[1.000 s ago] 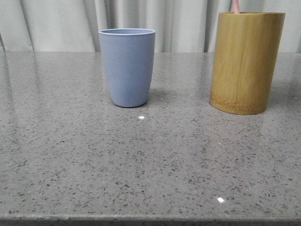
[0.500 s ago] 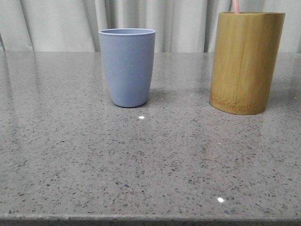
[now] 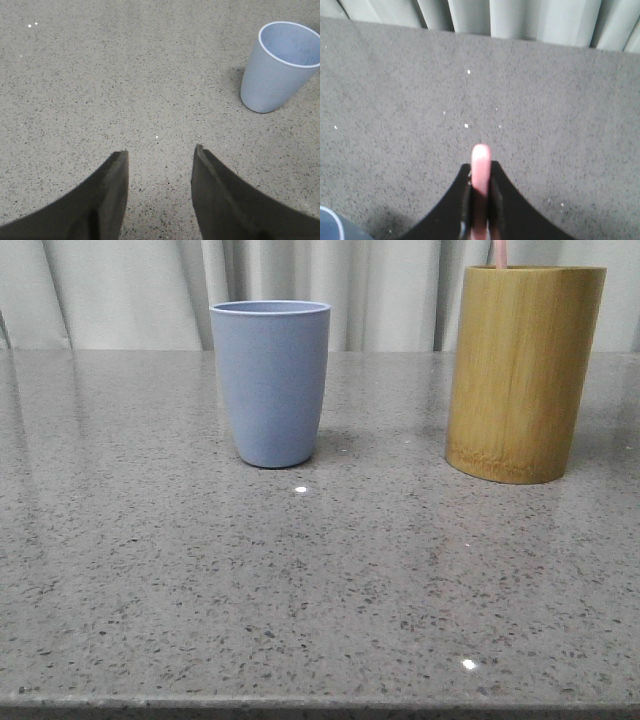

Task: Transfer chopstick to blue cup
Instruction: 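Carry the pink stick over the blue cup and lower it inside, then release the pink stick and raise the right gripper away from the cup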

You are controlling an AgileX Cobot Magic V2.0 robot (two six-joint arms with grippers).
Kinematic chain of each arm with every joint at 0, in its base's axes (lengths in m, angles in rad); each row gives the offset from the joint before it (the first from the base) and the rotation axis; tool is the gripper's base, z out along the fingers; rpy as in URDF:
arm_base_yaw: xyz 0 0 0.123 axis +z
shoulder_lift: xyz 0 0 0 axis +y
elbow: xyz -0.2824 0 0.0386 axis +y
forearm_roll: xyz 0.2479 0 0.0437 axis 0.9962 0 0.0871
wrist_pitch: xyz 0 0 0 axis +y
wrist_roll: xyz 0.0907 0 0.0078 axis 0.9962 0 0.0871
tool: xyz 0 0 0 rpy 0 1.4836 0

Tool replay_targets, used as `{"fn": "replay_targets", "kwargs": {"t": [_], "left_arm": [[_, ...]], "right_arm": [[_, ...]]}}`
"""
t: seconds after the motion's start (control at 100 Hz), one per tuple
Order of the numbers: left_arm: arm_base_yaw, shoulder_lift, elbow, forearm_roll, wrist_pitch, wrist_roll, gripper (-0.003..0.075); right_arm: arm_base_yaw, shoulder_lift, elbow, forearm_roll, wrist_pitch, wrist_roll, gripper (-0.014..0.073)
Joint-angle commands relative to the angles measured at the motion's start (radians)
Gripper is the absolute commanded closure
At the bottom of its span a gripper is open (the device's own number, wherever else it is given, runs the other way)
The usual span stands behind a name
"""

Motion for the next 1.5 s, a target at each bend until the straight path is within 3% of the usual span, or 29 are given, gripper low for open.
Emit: {"fn": "replay_targets", "kwargs": {"t": [0.0,0.23,0.45,0.91,1.2,1.27,1.39,1.49], "left_arm": [[0.004,0.0,-0.027,-0.007,-0.077,-0.005,0.0429],[0.004,0.0,-0.027,-0.007,-0.083,-0.005,0.0429],[0.004,0.0,-0.027,-0.007,-0.085,-0.005,0.0429],[0.004,0.0,-0.027,-0.007,-0.089,-0.005,0.0429],[0.004,0.0,-0.027,-0.007,-0.089,-0.005,0.0429],[0.004,0.0,-0.027,-0.007,-0.089,-0.005,0.0429],[0.004,0.0,-0.027,-0.007,-0.089,-0.005,0.0429],[0.004,0.0,-0.027,-0.007,-0.089,-0.005,0.0429]], "right_arm": [[0.001,-0.06,-0.075,0.005,-0.054,-0.005,0.0608],[0.005,-0.074,-0.226,0.005,-0.002,-0.014,0.0606],[0.076,-0.073,-0.326,0.024,0.014,-0.014,0.0606],[0.276,0.028,-0.333,0.046,-0.155,-0.013,0.0606],[0.3,0.112,-0.333,0.046,-0.194,-0.013,0.0599],[0.3,0.122,-0.333,0.046,-0.184,-0.013,0.0557],[0.3,0.129,-0.333,0.046,-0.17,-0.013,0.0401],[0.3,0.129,-0.333,0.046,-0.172,-0.013,0.0345]]}}
